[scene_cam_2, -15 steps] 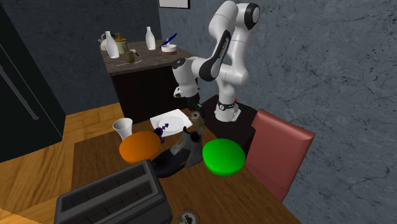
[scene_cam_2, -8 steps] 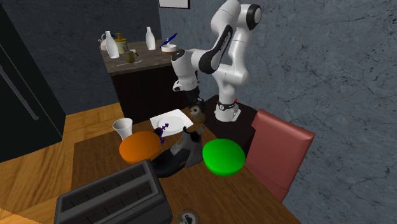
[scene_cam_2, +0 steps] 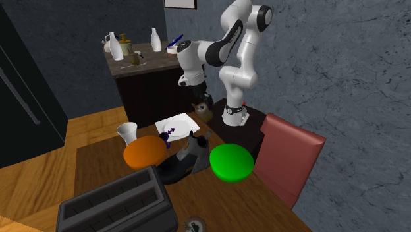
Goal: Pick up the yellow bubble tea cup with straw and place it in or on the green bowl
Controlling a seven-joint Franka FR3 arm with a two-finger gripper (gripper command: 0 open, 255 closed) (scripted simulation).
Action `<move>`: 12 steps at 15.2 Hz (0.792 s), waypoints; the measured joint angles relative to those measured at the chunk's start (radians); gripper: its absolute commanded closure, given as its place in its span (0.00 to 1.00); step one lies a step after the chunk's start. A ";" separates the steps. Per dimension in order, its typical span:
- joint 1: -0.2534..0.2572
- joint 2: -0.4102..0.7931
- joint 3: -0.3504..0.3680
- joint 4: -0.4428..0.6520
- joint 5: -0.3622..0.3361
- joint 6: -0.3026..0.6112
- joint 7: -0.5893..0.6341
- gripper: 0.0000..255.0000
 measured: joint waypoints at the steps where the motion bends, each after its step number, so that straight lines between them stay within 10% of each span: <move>1: 0.000 -0.005 0.001 0.011 0.000 -0.016 0.001 1.00; 12: 0.044 0.008 0.061 0.122 0.059 -0.109 0.077 1.00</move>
